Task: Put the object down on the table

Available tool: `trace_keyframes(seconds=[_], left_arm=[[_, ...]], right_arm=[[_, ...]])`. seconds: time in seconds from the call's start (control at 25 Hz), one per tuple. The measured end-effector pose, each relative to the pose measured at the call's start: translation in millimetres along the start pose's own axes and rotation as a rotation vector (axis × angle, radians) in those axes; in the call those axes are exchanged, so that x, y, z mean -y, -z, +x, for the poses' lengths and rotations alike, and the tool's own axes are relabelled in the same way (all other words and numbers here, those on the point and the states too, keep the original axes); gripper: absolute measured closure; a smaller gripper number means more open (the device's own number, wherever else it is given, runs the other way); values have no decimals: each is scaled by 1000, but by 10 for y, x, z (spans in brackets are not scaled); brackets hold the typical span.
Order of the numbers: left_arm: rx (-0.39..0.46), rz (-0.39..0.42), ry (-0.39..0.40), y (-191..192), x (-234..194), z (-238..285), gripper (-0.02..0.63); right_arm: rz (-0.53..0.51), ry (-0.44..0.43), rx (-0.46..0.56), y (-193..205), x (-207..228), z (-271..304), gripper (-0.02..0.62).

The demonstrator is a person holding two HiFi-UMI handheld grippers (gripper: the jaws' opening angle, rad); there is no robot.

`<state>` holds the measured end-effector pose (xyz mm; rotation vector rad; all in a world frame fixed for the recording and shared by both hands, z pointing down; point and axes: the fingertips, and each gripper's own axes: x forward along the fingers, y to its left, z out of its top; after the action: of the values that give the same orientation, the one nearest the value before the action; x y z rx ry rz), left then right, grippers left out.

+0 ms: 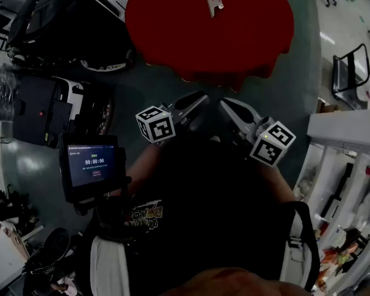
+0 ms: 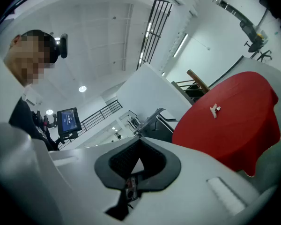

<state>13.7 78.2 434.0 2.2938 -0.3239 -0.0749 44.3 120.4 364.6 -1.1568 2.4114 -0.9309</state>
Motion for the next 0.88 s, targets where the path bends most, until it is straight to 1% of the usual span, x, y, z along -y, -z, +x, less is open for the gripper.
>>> trace_keyframes(seconds=[0.64, 0.88], left_arm=[[-12, -8, 14, 29, 32, 16, 500], [-5, -11, 8, 18, 16, -7, 500]], right_arm=[[-13, 15, 21, -22, -35, -52, 592], [8, 9, 28, -26, -13, -40, 592]])
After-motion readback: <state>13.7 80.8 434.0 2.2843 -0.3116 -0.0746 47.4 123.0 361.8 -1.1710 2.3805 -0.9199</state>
